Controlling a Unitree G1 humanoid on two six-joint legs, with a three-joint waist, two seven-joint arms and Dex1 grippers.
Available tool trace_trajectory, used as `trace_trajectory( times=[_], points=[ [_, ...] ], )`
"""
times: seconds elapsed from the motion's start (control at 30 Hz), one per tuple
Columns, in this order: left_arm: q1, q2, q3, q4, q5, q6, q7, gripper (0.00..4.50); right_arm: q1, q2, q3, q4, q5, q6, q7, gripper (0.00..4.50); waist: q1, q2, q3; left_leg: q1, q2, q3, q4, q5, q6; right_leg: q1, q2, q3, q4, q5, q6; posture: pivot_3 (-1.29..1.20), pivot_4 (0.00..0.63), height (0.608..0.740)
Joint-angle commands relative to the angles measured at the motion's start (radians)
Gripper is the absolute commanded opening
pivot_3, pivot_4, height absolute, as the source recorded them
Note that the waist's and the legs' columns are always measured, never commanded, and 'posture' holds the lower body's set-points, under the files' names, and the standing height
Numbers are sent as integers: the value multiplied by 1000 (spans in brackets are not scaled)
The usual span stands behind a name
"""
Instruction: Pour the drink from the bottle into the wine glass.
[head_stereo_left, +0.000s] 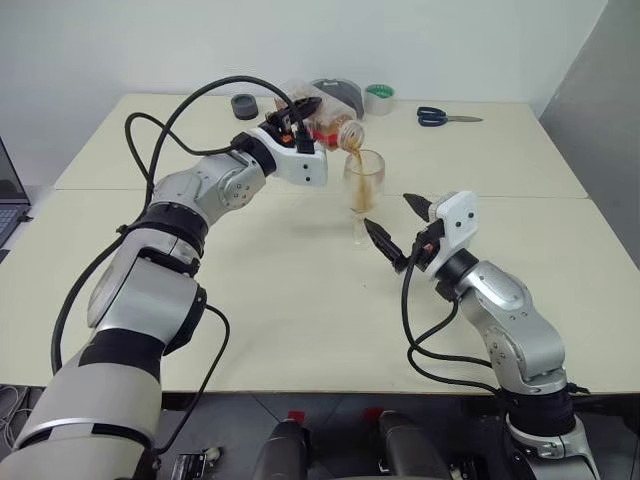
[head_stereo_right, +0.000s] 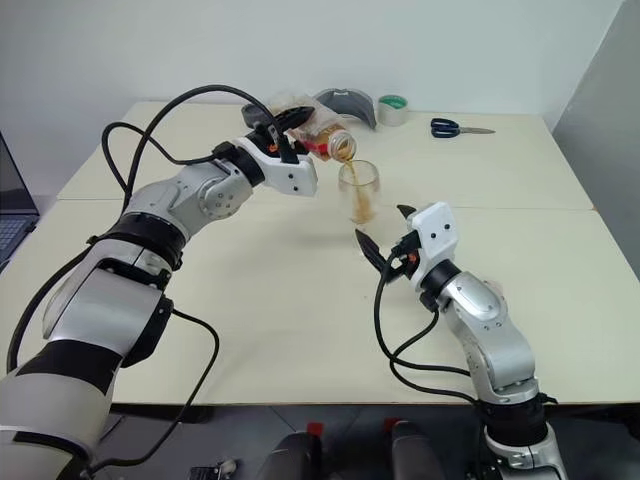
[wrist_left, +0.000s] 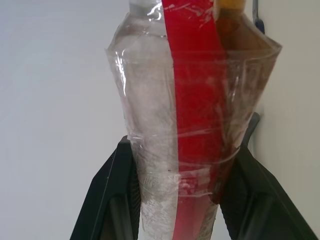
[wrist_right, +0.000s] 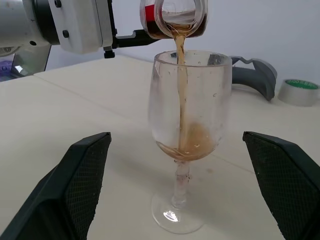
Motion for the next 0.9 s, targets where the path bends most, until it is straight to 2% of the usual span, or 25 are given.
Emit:
trace_trajectory(
  times=[0.03,0.9],
  points=[
    [-50,16,4,-12,-3,-4,32,1684,1,8,4,-35,-13,-35,-13,4500,0,0,0,0,0,0,0,0,0,0,0,0,0,0,0,0,150,740],
    [-72,10,-18,10,8,6,52,1684,28,59,65,-53,-44,-37,-43,4500,-1,0,0,0,0,1,1,0,0,-1,0,1,2,0,0,0,150,740]
  ],
)
